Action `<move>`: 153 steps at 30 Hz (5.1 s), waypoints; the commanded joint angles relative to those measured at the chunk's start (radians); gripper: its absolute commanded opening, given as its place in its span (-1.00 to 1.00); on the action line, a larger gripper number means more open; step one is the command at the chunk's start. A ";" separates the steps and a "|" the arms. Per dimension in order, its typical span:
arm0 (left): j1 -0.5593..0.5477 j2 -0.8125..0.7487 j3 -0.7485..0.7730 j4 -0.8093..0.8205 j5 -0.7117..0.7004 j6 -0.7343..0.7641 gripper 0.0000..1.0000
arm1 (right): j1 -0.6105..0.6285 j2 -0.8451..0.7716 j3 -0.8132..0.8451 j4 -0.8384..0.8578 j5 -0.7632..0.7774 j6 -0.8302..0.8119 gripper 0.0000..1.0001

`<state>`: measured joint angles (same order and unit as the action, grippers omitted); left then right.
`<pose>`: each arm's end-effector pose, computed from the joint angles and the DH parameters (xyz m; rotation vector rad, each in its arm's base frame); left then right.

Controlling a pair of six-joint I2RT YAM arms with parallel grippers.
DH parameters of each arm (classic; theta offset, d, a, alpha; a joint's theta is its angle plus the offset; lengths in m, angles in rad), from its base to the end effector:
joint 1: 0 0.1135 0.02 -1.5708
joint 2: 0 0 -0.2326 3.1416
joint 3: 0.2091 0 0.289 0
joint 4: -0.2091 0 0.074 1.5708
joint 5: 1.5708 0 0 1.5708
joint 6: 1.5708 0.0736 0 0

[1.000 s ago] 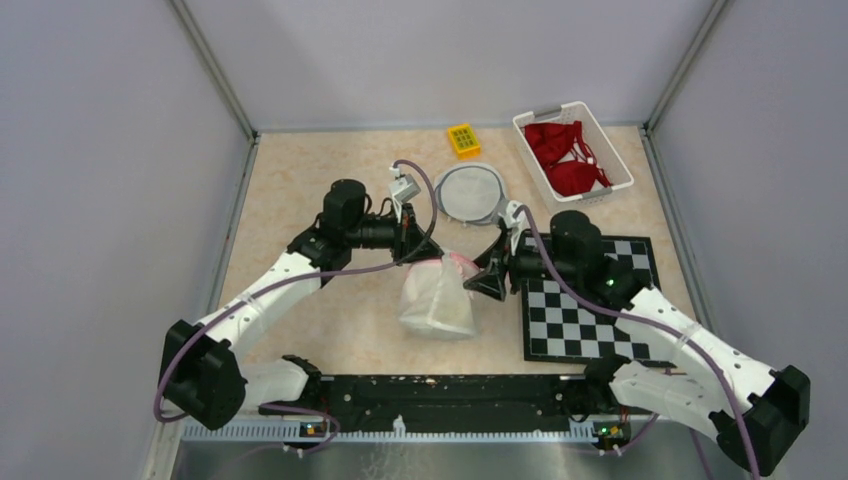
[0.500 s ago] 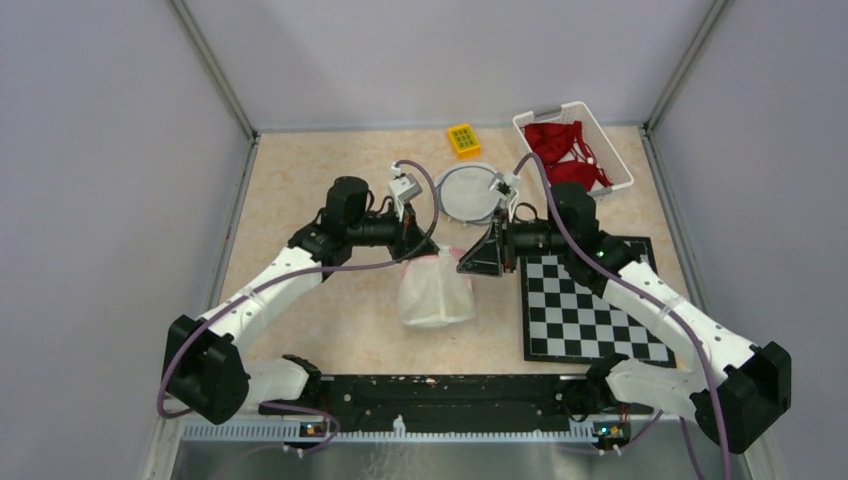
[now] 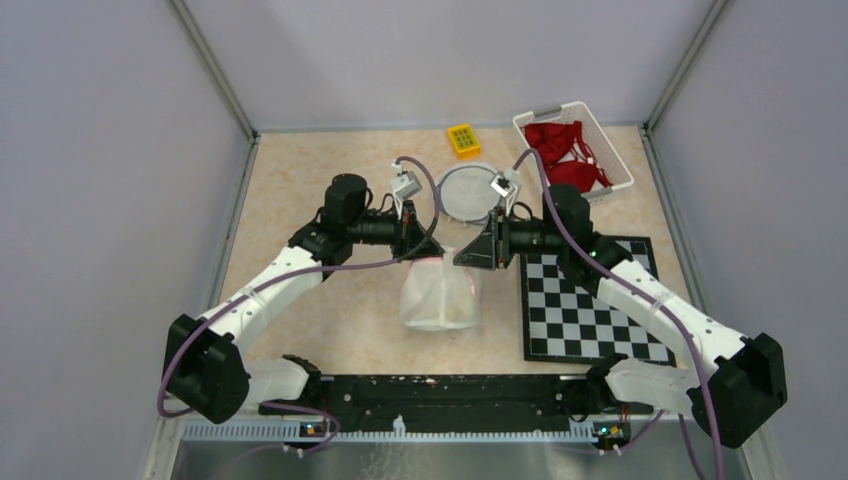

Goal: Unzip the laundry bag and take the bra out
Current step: Unzip the laundry bag at the center of the board.

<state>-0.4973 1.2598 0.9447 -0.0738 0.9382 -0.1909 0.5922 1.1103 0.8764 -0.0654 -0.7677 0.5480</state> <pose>0.2748 -0.2167 0.2598 0.9416 1.8043 -1.3555 0.2427 0.2249 0.2773 -0.6336 1.9661 1.4615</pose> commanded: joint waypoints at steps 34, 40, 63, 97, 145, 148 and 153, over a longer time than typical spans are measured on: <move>0.001 -0.033 0.004 0.078 0.078 -0.002 -1.00 | -0.065 0.007 0.051 0.010 -0.004 0.026 -0.45; 0.001 -0.018 0.012 0.078 0.076 -0.005 -1.00 | -0.065 0.013 0.044 0.040 -0.018 0.038 -0.45; -0.037 0.003 0.042 0.078 0.112 -0.007 -1.00 | -0.051 0.052 0.023 0.113 0.001 0.086 -0.85; 0.023 0.002 0.017 0.002 0.062 0.050 -1.00 | -0.099 0.007 0.034 0.050 -0.060 0.036 -0.36; 0.001 0.008 0.027 0.104 0.136 -0.067 -1.00 | -0.042 0.072 -0.009 0.007 -0.025 0.038 -0.48; 0.005 0.006 0.021 0.123 0.157 -0.086 -1.00 | -0.046 0.069 -0.016 0.009 -0.035 0.038 -0.53; 0.014 0.004 0.001 0.185 0.192 -0.127 -1.00 | -0.066 0.067 -0.039 0.049 -0.087 0.068 -0.56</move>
<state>-0.4896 1.2747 0.9428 -0.0364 1.0439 -0.2634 0.5392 1.1679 0.8646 -0.0387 -0.8173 0.6056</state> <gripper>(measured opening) 0.012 0.217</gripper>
